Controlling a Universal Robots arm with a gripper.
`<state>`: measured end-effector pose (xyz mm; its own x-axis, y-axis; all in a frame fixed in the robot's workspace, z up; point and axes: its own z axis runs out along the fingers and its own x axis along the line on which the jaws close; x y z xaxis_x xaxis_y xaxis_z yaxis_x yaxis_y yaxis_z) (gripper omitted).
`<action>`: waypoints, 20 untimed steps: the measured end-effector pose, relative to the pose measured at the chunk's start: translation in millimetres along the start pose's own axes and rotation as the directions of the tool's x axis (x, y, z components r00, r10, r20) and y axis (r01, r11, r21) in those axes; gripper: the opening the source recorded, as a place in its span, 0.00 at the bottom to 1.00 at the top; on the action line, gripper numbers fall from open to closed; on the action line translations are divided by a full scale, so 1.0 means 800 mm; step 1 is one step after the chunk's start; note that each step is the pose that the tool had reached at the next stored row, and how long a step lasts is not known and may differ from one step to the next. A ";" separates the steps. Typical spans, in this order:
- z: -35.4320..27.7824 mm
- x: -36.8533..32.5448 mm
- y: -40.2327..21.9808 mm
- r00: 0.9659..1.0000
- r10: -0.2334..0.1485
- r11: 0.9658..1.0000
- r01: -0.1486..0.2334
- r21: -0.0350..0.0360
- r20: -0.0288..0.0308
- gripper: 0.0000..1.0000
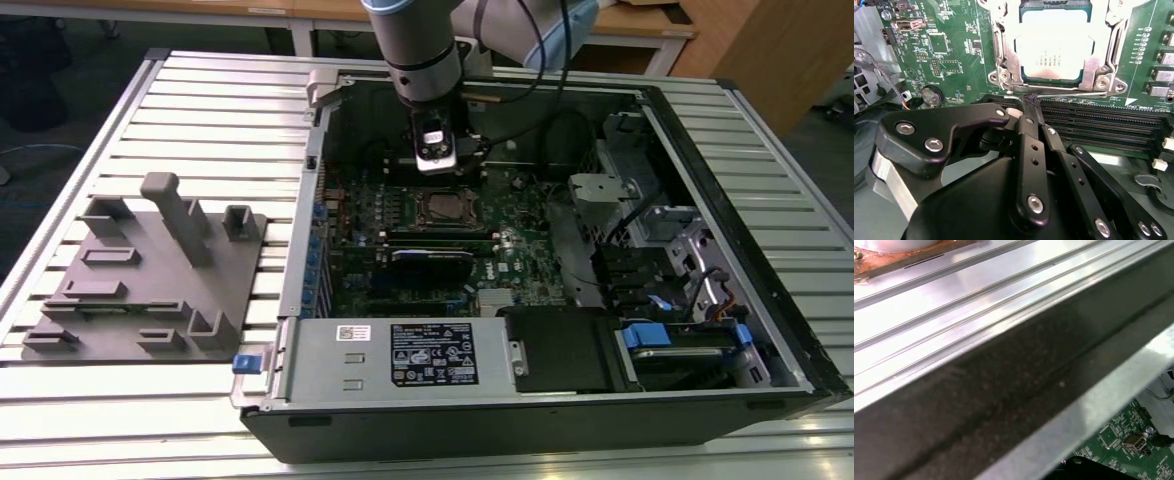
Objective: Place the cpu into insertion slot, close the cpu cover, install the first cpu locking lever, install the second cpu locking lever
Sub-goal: 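Install the first cpu locking lever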
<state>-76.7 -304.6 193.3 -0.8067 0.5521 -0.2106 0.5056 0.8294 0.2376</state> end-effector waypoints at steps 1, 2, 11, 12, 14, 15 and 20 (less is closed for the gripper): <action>0.0000 0.0000 0.0000 1.000 0.000 1.000 0.000 0.000 0.000 0.10; 0.0000 0.0000 0.0000 1.000 0.000 1.000 0.000 0.000 0.000 0.10; 0.0003 0.0017 0.0007 1.000 0.000 1.000 0.000 0.000 0.000 0.10; 0.0004 0.0017 0.0007 1.000 0.000 1.000 0.000 0.000 0.000 0.10; 0.0006 0.0021 0.0007 1.000 0.000 1.000 0.000 0.000 0.000 0.10; 0.0006 0.0024 0.0007 1.000 0.000 1.000 0.000 0.000 0.000 0.10; 0.0007 0.0034 0.0010 1.000 0.000 1.000 0.000 0.000 0.000 0.10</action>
<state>-78.3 -302.4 192.4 -0.8068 0.5521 -0.2106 0.5055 0.8294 0.2379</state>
